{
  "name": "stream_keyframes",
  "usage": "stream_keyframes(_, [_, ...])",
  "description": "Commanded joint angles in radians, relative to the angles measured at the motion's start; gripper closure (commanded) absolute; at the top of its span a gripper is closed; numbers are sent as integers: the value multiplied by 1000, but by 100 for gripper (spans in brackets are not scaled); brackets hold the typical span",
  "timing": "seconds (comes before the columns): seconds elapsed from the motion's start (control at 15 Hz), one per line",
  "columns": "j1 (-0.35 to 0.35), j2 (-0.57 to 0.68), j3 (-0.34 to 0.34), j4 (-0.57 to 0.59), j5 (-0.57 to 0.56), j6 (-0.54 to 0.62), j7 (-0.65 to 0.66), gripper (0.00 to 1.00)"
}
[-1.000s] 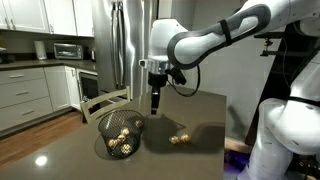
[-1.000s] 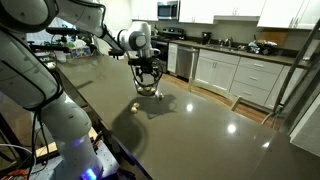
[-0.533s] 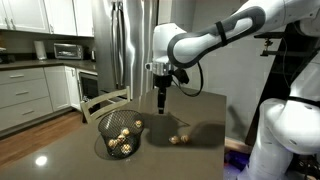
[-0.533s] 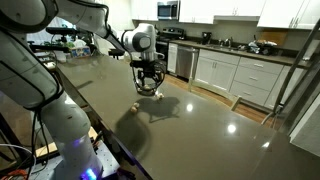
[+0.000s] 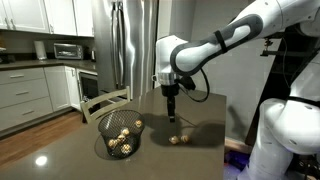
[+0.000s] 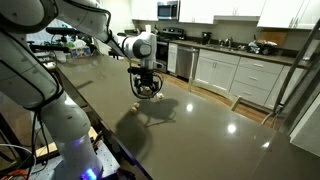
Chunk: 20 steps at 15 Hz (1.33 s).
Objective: Pick up the all candy from the table and put them in the black basket.
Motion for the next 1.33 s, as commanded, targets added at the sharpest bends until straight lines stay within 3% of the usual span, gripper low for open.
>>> stream_keyframes(0.0, [-8, -24, -10, -41, 23, -42, -12, 0])
stream_keyframes(0.73, [-6, -25, -50, -117, 170, -57, -44, 0])
stream_keyframes(1.27, [2, -32, -35, -167, 175, 6, -33, 0])
